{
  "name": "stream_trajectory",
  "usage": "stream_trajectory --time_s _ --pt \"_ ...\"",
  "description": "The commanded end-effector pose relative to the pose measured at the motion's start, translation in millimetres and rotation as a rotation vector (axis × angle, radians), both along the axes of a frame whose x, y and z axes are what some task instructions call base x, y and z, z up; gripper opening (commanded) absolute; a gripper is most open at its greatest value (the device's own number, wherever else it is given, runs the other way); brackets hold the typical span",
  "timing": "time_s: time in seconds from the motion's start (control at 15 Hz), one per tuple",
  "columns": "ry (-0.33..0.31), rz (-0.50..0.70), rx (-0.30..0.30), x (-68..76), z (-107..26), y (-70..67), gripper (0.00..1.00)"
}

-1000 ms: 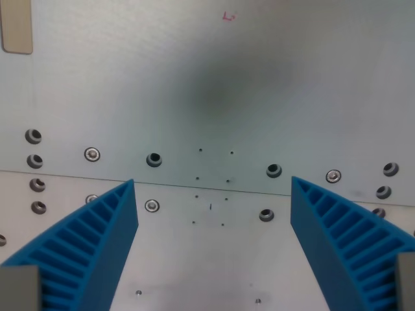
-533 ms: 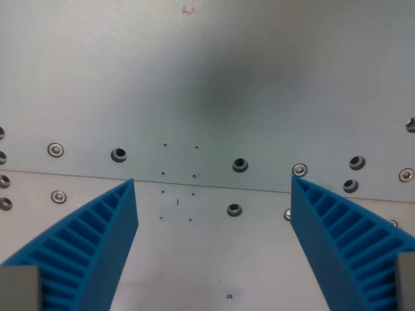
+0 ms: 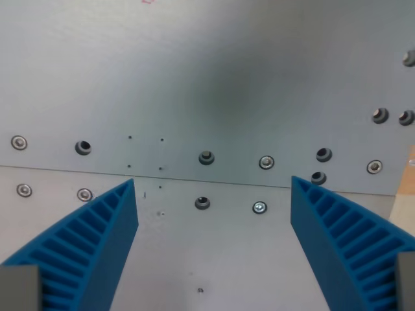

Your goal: Move in base negative y

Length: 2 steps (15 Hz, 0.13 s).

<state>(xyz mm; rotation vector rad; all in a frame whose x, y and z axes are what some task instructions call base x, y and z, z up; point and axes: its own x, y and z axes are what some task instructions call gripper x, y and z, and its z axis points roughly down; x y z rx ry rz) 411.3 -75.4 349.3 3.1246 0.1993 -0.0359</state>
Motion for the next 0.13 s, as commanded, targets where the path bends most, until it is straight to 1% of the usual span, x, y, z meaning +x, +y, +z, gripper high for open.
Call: stream_trajectory --time_s 0.07,0.13 --pt "-0.016 0.019 0.008 -6.3 2.3 -14.2 1.00" --pt "-0.016 0.019 0.008 -6.8 2.2 -19.4 1.00"
